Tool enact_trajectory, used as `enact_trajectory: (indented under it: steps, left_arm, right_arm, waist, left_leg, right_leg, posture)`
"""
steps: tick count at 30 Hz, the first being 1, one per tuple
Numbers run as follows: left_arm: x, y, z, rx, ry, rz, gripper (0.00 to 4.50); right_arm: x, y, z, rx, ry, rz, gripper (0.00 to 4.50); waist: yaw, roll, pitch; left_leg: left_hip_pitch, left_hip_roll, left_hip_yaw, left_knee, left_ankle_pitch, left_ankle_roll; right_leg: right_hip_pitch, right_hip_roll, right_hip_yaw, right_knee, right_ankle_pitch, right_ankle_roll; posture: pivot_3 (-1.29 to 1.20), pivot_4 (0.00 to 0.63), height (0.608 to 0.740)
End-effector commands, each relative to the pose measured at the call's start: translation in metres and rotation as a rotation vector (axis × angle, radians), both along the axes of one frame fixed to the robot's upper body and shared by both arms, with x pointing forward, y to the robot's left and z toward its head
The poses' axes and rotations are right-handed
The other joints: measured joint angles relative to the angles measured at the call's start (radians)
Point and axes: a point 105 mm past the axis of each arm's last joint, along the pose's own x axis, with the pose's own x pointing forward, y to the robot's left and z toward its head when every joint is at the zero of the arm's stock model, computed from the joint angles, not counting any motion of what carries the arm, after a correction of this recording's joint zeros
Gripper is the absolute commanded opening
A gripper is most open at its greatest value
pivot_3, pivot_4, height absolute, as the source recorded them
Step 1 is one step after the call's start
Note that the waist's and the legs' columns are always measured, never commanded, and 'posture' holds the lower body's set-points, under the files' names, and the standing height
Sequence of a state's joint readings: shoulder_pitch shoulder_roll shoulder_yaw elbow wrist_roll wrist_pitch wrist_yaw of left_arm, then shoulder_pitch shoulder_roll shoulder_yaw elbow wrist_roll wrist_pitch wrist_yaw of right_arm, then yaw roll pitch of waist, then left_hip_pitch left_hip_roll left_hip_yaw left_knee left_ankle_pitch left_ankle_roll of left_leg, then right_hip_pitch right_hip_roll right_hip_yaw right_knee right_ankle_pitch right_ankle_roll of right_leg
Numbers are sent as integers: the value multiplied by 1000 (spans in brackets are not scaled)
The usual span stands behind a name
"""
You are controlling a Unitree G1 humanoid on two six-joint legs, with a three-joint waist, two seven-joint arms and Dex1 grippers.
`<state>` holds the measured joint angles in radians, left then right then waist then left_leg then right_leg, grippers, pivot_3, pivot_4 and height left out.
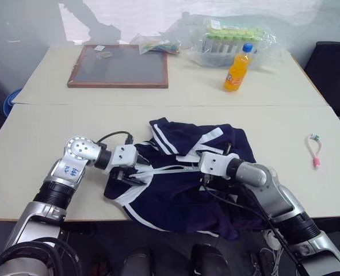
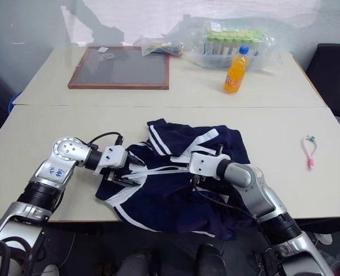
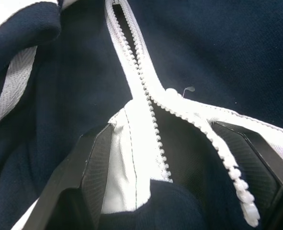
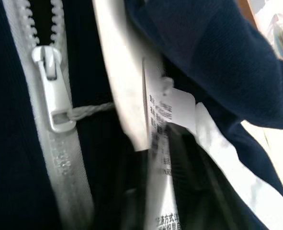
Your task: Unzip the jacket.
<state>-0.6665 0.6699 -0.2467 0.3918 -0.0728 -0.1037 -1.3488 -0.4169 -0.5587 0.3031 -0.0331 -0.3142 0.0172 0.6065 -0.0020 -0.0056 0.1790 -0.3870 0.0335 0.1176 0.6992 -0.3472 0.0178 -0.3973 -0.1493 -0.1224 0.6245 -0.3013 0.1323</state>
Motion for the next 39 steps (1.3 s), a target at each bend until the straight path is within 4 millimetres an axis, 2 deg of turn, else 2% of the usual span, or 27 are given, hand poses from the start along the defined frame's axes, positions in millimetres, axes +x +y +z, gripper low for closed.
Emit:
enact_trajectory:
  steps: [1,5,10,17,21,28,36,39]
  left_arm:
    - [3,1,-2,24,-8,11,3448]
    - [3,0,-4,15,0,18,3448]
    - [0,-3,-8,10,7,12,3448]
    - [1,-4,-11,7,9,10,3448]
    - [2,-5,-11,6,9,9,3448]
    - [3,-9,-13,1,10,-6,3448]
    - [4,-11,-13,0,8,-15,3448]
    - [5,-11,-13,1,7,-16,3448]
  right_arm:
    - [-4,3,8,32,-17,23,20]
    - [-10,-5,20,32,-28,23,20]
    - [-25,-33,38,12,-26,-9,20]
    - [-36,-112,54,-24,-22,-249,20]
    - [-39,-142,59,-25,-27,-350,20]
    - [-39,-205,74,105,-43,-606,20]
    - [-51,-282,82,298,-52,-890,20]
    - [-54,-299,83,366,-51,-953,20]
  waist:
    - [0,0,0]
    - [2,0,0]
    - [9,0,0]
    - [22,0,0]
    - [25,1,0]
    - [28,1,-1]
    - [28,1,-1]
    - [27,2,-1]
  left_leg:
    - [0,0,0,0,0,0]
    - [0,0,0,0,0,0]
    - [0,-1,-1,0,0,0]
    - [0,0,0,0,0,0]
    - [1,0,0,0,0,0]
    - [1,-1,0,0,0,1]
    - [1,-1,0,0,0,1]
    - [1,-1,0,0,0,1]
  right_leg:
    - [0,0,0,0,0,0]
    - [0,0,0,0,0,0]
    - [1,0,0,0,0,0]
    - [2,0,0,-1,0,0]
    - [2,0,0,-1,0,0]
    - [3,0,0,-2,0,0]
    - [3,0,0,-2,0,0]
    - [3,-1,0,-2,0,0]
  posture:
    - [0,150,740]
    - [0,150,740]
    - [0,150,740]
    - [0,150,740]
    - [0,150,740]
    - [0,150,740]
    - [0,150,740]
    - [0,150,740]
